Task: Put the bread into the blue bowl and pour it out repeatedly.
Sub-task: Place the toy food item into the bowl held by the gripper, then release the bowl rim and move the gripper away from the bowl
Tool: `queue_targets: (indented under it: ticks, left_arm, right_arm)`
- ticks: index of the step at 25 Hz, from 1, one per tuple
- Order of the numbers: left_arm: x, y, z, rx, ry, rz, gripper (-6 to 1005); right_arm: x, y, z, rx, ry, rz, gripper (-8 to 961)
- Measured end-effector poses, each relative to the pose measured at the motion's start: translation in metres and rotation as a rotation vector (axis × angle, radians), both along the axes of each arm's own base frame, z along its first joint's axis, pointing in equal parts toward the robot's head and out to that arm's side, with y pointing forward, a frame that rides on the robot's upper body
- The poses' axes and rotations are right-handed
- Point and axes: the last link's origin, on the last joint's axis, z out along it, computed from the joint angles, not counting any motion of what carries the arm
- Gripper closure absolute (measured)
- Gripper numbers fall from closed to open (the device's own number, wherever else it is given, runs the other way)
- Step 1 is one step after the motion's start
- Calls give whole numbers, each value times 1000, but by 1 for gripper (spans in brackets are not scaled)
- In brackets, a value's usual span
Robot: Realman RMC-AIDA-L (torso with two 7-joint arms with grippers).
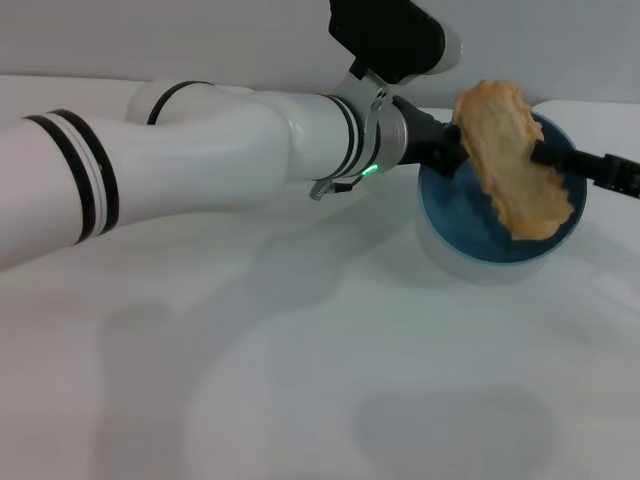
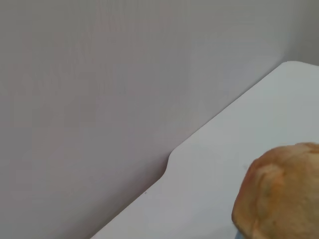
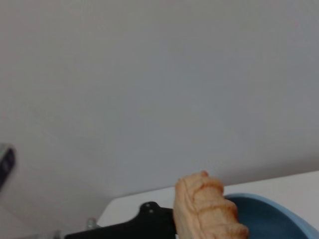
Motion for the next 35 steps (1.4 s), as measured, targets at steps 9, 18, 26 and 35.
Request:
queue_targets:
  ticks: [9,18,26,35]
  left_arm:
    - [-7,9,5,19,17,35,1000]
    - [-11,11,10,-88,79,152,1001]
    - [-19,-16,-5,-229,161,190,1000]
    - [-28,-27,-12,-249,145,213,999]
  right_arm:
    - [18,-12,30,104,75,-89,516]
    - [46,-27,60,255,89,-156,507]
    - [55,-36,57,268,88,-178,499]
    - [56,-37,52,257,91,-185,491]
